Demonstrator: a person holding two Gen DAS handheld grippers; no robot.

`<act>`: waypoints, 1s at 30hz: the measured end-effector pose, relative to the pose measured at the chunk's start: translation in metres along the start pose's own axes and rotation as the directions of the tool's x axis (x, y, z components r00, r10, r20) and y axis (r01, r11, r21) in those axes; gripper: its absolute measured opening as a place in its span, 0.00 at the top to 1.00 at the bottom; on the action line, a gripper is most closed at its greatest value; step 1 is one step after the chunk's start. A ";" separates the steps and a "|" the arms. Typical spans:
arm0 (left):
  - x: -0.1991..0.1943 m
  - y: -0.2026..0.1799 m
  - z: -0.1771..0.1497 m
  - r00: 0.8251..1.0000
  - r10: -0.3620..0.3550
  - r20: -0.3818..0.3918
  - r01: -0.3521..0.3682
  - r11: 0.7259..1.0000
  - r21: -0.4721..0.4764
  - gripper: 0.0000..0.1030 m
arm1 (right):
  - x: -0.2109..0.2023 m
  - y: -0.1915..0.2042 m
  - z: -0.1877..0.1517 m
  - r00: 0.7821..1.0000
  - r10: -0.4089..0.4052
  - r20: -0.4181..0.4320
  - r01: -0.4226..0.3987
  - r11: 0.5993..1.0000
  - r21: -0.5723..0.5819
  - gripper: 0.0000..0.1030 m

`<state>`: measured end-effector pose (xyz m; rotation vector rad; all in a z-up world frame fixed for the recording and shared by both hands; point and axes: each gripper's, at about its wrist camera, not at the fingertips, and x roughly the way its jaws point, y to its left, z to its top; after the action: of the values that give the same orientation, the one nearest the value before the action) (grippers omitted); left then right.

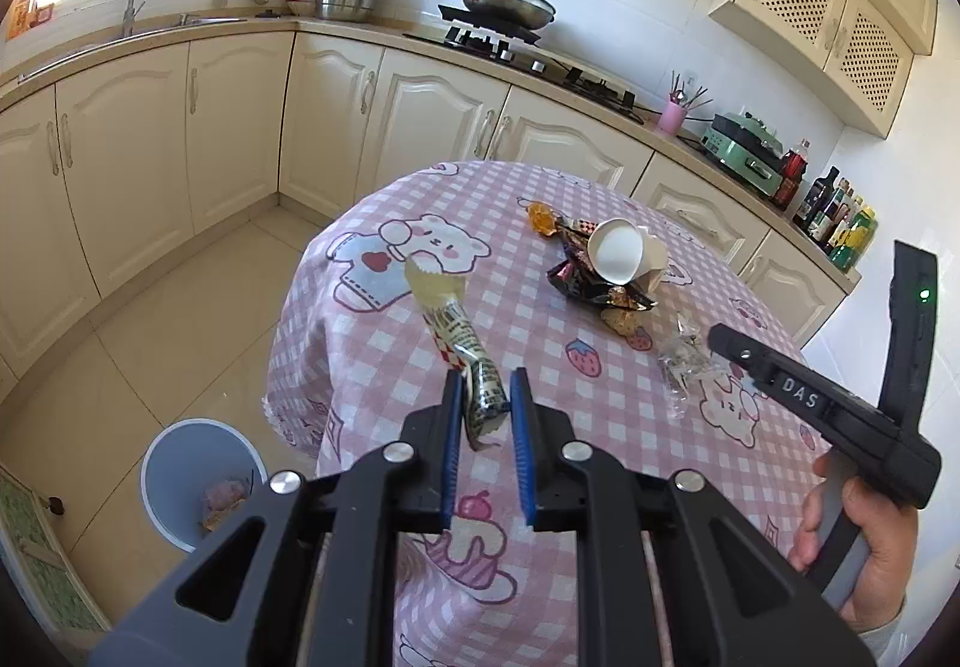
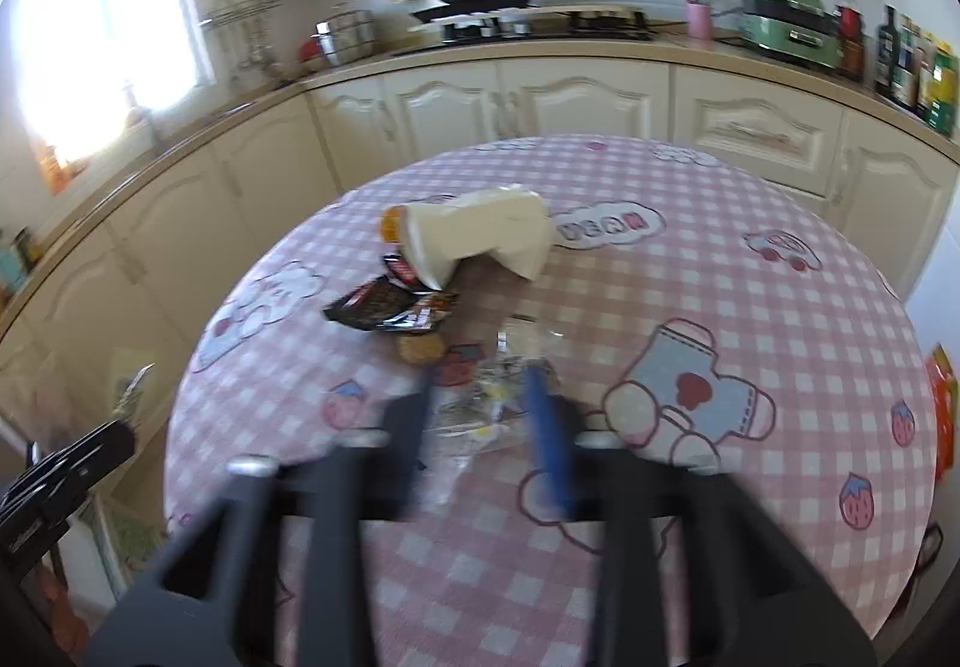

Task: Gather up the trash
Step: 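Grasp the striped snack stick with the left tool while the right tool grasps the clear plastic bag, then carry both items over the blue bin and open both tools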

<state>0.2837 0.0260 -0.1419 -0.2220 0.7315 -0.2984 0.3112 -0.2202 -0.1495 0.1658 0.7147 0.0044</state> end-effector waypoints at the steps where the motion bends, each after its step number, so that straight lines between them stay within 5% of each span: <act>1: 0.001 0.000 -0.001 1.000 0.001 -0.002 -0.001 1.000 0.002 0.85 | 0.003 0.001 -0.002 1.000 -0.016 -0.004 0.016 1.000 0.000 0.38; 5: 0.005 0.002 -0.002 1.000 -0.001 -0.012 0.001 1.000 0.004 0.85 | 0.029 0.001 -0.007 0.995 0.007 -0.104 -0.005 1.000 0.011 0.41; 9: 0.008 0.005 -0.003 1.000 -0.004 -0.017 0.004 1.000 -0.001 0.85 | 0.035 -0.001 -0.007 0.990 0.060 -0.128 -0.058 0.998 0.019 0.73; 14: 0.009 0.013 -0.004 1.000 -0.007 -0.014 0.007 1.000 -0.014 0.85 | 0.016 0.009 -0.008 0.997 0.044 -0.066 -0.045 0.999 -0.025 0.94; 23: -0.003 0.045 -0.009 1.000 0.009 0.007 -0.008 0.998 -0.058 0.85 | -0.016 0.063 -0.010 0.988 0.158 0.002 -0.156 0.980 -0.124 0.95; 30: -0.013 0.103 -0.022 0.995 0.098 -0.004 -0.098 0.987 -0.130 0.85 | 0.006 0.159 -0.024 0.935 0.346 -0.080 -0.355 0.906 -0.232 0.95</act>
<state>0.2791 0.1251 -0.1805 -0.3084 0.7581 -0.1570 0.3082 -0.0598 -0.1471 0.0573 0.7077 0.4402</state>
